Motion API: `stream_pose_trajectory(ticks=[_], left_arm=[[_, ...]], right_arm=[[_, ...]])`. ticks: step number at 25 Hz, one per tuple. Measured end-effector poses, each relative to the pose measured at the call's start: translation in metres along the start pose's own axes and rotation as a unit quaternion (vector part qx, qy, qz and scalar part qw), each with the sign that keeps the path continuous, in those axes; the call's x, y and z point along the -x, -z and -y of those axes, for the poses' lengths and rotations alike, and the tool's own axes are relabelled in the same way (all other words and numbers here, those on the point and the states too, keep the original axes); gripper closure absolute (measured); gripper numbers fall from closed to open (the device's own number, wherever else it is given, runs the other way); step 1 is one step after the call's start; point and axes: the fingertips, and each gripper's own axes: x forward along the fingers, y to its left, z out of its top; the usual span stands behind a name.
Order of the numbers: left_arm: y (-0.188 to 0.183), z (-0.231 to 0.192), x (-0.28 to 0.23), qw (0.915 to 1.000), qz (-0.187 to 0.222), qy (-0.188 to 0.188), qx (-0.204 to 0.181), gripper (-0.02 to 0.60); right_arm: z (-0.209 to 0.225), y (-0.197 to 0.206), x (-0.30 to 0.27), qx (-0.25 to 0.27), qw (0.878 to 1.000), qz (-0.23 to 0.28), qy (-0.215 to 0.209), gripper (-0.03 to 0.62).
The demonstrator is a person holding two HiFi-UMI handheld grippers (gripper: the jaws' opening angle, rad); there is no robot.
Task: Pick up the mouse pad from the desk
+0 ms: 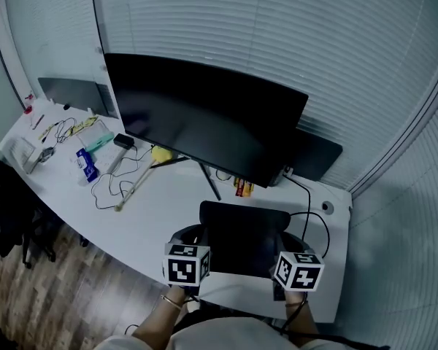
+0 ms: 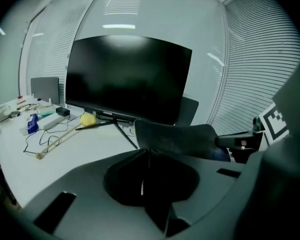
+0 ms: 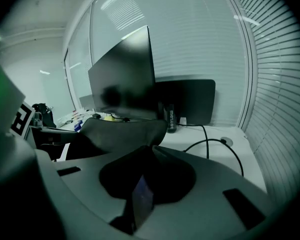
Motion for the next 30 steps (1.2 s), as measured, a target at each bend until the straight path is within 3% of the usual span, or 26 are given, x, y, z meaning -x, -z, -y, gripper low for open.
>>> stream_pose_trajectory(ticks=[8,16,30], left_arm=[[-0.066,0.016,0.019,0.9961,0.08,0.016,-0.035,0.541],[-0.14,0.031,0.058,0.9813,0.174,0.022,-0.08,0.54],[-0.14,0.029,0.068,0.9808,0.178,0.018,-0.076,0.54]], right_arm=[[0.0,-0.063,0.03,0.028,0.996,0.08,0.005,0.537],[-0.008,-0.132,0.07,0.032,0.985,0.169,-0.007,0.537],[-0.016,-0.127,0.076,0.022,0.984,0.175,-0.01,0.539]])
